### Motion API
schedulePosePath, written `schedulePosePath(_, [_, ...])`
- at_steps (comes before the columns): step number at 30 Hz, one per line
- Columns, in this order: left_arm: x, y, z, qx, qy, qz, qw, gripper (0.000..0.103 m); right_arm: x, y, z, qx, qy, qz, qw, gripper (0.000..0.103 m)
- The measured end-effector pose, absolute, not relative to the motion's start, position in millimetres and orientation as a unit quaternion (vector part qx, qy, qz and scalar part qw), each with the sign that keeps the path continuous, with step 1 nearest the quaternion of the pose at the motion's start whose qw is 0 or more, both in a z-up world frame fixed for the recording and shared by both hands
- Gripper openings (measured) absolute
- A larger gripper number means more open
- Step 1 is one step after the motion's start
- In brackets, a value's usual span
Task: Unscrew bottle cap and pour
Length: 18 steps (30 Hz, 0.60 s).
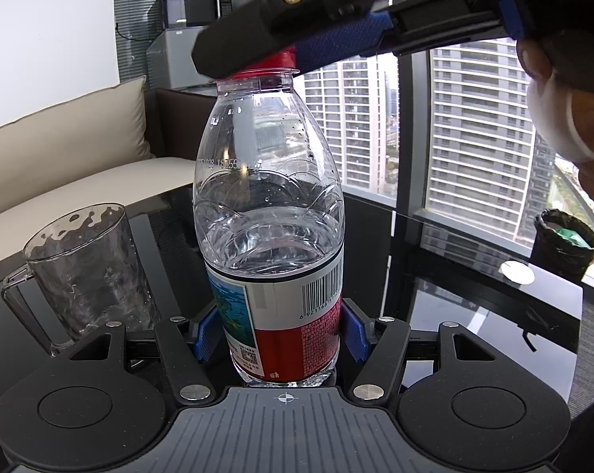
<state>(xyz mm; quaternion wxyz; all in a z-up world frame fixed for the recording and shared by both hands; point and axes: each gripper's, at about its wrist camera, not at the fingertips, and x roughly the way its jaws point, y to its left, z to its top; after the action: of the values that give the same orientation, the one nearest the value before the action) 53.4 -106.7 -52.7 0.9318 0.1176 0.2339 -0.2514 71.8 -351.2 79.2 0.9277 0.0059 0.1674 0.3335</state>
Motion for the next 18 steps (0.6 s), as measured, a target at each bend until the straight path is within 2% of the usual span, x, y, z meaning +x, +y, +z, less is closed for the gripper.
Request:
schedulePosePath(6, [56.8,-101.7,-55.0,0.118,0.234,-0.252,0.932,0.058,70.1,-344.7,83.0,0.002,0.166,0.323,0.932,0.037])
schedulePosePath(10, [53.6,-111.2,-54.9,0.12,0.234,-0.252,0.931,0.058,71.0,-346.0,83.5,0.002,0.164,0.325,0.931,0.033])
schedulePosePath(18, [50.9,-110.8,-54.3,0.12,0.234,-0.252,0.931,0.058,77.0,-354.7,81.3,-0.002,0.158,0.355,0.922,0.033])
